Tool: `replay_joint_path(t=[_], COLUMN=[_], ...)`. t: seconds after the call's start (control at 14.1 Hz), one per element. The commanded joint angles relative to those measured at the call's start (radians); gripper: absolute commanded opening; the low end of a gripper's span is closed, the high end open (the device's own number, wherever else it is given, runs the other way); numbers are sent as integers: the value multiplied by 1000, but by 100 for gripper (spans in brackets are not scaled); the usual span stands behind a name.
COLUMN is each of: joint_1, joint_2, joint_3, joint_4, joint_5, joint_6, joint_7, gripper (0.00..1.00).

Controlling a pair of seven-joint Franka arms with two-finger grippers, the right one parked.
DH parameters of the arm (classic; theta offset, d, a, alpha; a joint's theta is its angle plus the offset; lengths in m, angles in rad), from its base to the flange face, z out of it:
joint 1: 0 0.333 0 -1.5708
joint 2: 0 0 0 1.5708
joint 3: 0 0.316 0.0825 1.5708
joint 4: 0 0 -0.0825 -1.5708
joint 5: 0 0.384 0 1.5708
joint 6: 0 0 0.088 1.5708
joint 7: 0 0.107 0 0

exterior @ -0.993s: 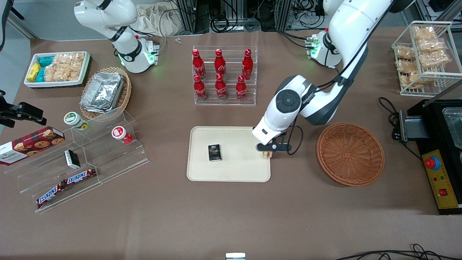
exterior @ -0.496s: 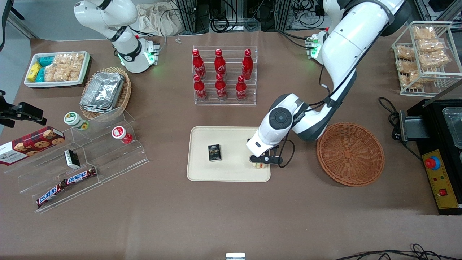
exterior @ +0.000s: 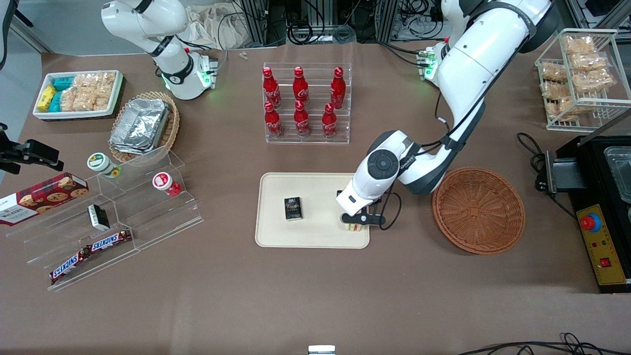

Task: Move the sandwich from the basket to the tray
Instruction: 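Lower the sandwich onto the tray beside the black box and release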

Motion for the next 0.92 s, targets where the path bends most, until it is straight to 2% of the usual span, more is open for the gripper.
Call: replay_joint_path(t=[0.0, 0.21, 0.35, 0.5, 0.71, 0.85], joint_1=[-6, 2, 5, 5, 5, 5], joint_2=[10, -59, -140, -211, -277, -320], joint_3=[4, 4, 7, 49, 105, 149], joint_4=[26, 21, 36, 73, 157, 226], joint_5=[18, 8, 1, -15, -81, -147], joint_6=[-2, -32, -129, -238, -400, -540], joint_7=[-17, -23, -37, -26, 18, 111], gripper=[99, 100, 100, 100, 100, 100])
